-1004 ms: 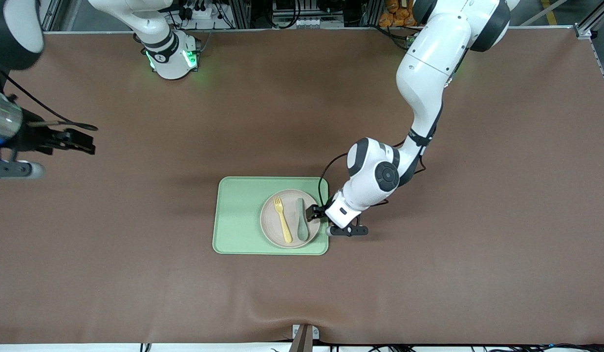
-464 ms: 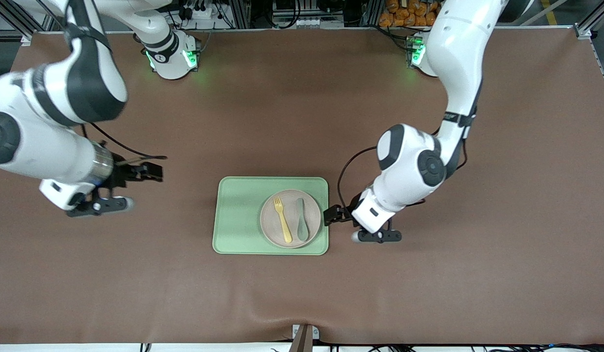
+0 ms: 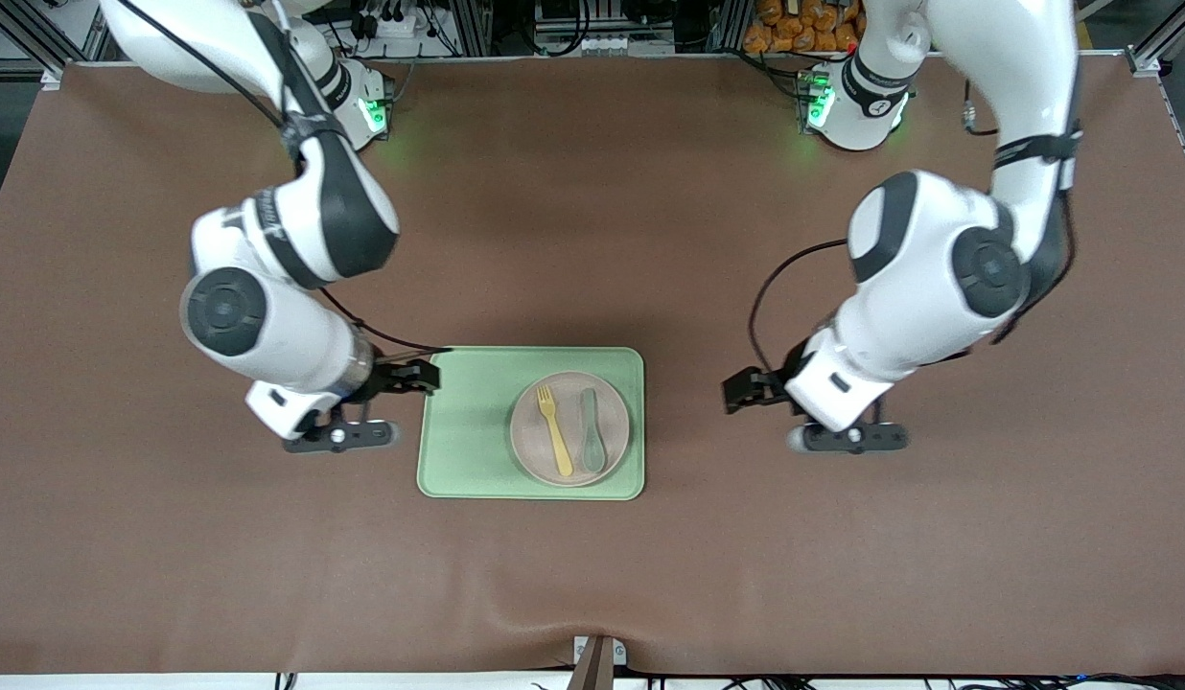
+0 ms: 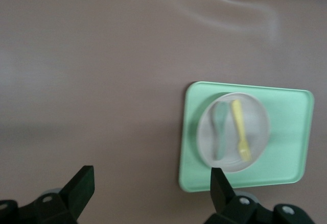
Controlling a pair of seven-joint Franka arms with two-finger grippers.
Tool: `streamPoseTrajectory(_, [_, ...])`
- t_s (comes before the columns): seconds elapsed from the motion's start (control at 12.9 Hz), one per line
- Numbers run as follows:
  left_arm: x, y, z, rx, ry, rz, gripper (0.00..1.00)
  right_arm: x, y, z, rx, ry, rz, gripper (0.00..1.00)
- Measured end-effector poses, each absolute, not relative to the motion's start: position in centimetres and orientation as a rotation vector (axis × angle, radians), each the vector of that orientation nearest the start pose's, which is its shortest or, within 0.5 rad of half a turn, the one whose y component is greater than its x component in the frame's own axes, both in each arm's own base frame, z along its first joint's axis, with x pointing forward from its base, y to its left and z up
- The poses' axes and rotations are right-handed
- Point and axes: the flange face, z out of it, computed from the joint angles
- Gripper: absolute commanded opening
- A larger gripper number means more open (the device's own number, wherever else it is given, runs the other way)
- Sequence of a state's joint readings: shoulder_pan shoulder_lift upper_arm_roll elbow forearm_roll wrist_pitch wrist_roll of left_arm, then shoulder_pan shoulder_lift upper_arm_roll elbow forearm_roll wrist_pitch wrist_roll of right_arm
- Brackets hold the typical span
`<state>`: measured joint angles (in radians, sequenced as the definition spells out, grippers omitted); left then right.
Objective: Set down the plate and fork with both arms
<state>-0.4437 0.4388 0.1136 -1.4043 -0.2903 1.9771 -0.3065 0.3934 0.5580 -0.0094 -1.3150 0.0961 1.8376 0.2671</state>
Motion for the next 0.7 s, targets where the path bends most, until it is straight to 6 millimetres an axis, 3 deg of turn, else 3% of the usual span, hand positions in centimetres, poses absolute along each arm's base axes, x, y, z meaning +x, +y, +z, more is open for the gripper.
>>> streamPoseTrajectory(0.15, [64.8,-22.3,49.7,-3.329,-0.106,-0.067,1.00,65.9,31.8,38.9,-3.056,-0.195,0.048,0.78])
streamPoseTrajectory(0.39, [63.1,-19.6,52.2,-3.239,-0.092,0.017,1.00,65.6,37.2,34.2,-3.029,-0.250,-0.055,0.73])
streamPoseTrajectory(0.7, [61.9,-16.0,54.9,-3.158,-0.124,0.037,1.00,65.3,40.8,28.7,-3.001,-0.302,-0.143,0.65])
